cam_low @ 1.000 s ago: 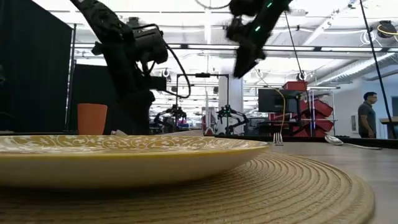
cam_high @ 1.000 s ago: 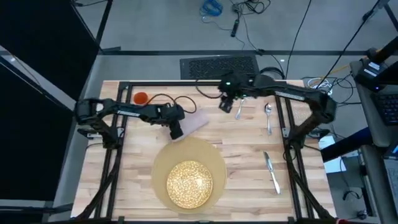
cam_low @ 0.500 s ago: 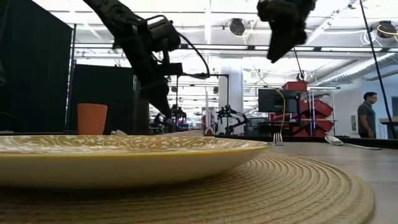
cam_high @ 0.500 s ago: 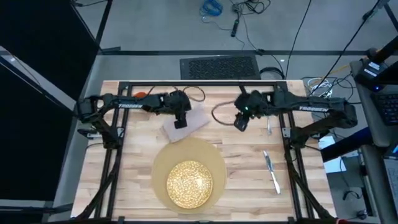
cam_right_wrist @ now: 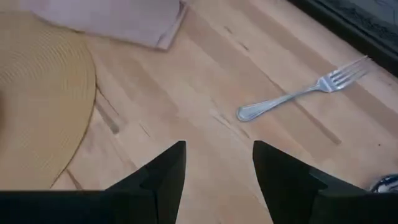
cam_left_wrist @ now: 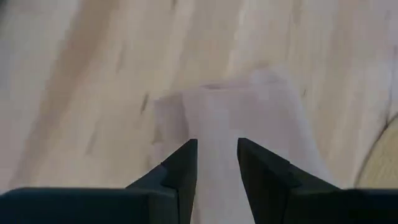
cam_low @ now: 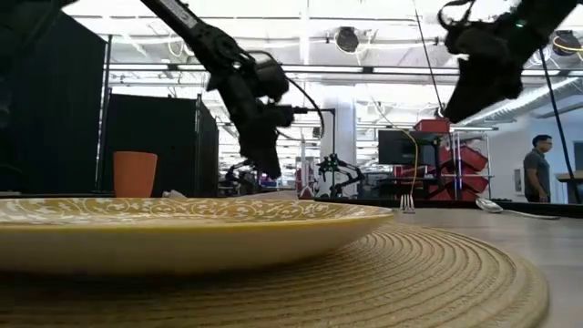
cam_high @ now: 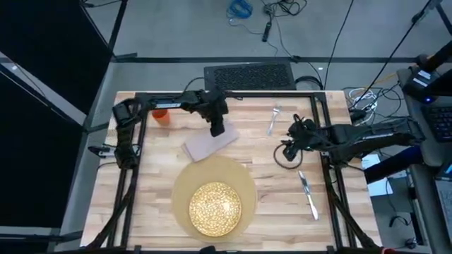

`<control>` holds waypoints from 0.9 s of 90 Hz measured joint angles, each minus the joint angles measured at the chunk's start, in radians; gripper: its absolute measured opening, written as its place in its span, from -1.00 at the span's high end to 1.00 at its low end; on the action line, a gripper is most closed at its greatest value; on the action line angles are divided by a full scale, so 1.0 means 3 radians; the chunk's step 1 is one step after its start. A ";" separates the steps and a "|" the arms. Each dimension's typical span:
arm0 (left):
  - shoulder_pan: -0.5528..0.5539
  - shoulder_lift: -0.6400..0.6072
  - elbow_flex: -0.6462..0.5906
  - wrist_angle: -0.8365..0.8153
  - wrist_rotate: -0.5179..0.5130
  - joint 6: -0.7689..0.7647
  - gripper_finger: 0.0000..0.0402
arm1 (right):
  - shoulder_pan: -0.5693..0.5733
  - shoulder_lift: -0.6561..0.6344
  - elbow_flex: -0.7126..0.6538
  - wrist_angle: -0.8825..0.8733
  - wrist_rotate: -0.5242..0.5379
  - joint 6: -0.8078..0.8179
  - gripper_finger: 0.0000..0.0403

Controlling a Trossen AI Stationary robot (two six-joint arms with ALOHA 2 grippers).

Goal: Set table place
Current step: Fold the light orange napkin on the table

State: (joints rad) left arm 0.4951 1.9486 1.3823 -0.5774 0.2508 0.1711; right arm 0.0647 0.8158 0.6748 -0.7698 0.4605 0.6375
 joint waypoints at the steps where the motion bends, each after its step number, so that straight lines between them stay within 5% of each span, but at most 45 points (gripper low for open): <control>1: -0.0003 0.0023 0.0020 -0.0031 0.0000 0.0004 0.49 | 0.0000 -0.0031 -0.0009 -0.0001 -0.0003 0.0016 0.14; 20: -0.0044 0.0299 0.0285 -0.0190 -0.0056 0.0033 0.49 | 0.0103 -0.0357 -0.0058 -0.0009 -0.0047 0.0088 0.14; 81: -0.0050 0.0301 0.0422 -0.0443 -0.0406 0.0180 0.49 | 0.0271 -0.0286 -0.0059 0.0164 -0.0052 0.0038 0.14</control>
State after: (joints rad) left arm 0.4801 2.0388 1.5089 -0.7102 0.1289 0.2251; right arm 0.1459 0.7298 0.6571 -0.7207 0.4450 0.6491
